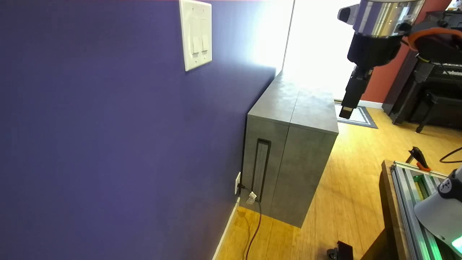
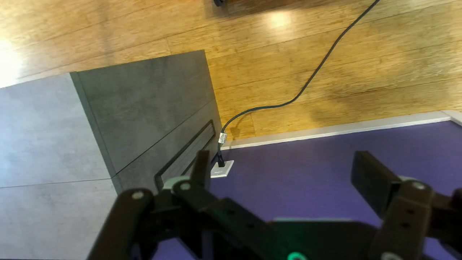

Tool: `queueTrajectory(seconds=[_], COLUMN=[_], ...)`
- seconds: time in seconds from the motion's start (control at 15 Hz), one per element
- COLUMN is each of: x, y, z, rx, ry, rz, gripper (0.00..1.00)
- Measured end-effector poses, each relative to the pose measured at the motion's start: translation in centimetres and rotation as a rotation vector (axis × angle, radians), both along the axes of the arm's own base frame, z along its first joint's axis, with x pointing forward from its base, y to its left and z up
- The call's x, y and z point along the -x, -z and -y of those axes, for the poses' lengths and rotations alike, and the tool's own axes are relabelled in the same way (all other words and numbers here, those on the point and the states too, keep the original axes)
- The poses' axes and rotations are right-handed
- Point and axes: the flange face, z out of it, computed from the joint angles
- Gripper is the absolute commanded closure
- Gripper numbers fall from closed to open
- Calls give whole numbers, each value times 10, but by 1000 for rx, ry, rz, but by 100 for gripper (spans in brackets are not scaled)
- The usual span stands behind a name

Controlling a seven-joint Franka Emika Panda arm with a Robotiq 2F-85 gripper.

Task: Flick the light switch on the right side

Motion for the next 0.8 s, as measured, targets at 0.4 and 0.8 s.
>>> queueTrajectory(seconds=[0.4, 0.8], x=[0, 0], y=[0, 0], z=[0, -2], rx=[0, -14], ry=[0, -9], rz=[0, -4], gripper=[0, 0])
